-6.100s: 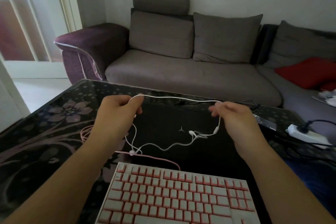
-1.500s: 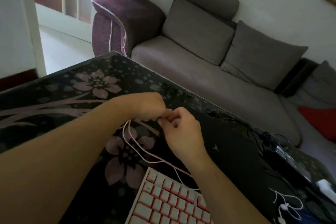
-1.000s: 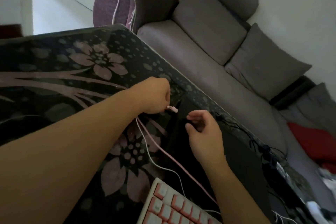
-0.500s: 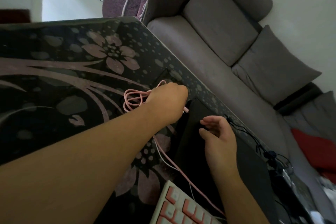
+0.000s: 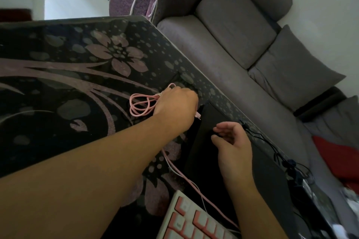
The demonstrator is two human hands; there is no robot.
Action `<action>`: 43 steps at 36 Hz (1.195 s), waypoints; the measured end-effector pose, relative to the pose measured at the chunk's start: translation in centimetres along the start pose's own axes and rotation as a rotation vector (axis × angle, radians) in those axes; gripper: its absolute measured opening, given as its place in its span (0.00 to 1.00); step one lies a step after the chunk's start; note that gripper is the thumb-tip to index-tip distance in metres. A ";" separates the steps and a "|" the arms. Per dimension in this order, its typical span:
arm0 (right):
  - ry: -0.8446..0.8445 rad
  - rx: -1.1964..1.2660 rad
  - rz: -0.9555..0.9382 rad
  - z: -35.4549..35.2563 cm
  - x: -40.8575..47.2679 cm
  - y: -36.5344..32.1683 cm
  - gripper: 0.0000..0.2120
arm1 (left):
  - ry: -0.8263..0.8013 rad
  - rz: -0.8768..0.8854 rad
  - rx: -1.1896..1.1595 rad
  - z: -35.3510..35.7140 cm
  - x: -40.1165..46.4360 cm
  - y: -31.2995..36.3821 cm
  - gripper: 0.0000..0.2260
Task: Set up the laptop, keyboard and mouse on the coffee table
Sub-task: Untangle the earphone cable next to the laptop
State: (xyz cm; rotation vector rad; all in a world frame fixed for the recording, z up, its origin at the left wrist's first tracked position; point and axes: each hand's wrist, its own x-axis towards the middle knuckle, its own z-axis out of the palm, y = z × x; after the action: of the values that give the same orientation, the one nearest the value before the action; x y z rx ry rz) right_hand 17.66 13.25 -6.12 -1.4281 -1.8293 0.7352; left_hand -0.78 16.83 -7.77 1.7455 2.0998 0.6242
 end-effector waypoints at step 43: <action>-0.070 -0.157 -0.021 0.4 0.2 -0.4 0.18 | 0.153 0.119 0.056 0.3 -3.7 2.0 0.11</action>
State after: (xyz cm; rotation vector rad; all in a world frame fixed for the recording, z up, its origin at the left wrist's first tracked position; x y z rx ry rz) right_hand 17.07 13.33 -6.04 -1.4960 -1.9911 0.6503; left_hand 1.73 13.49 -7.07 1.9213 2.1435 0.7608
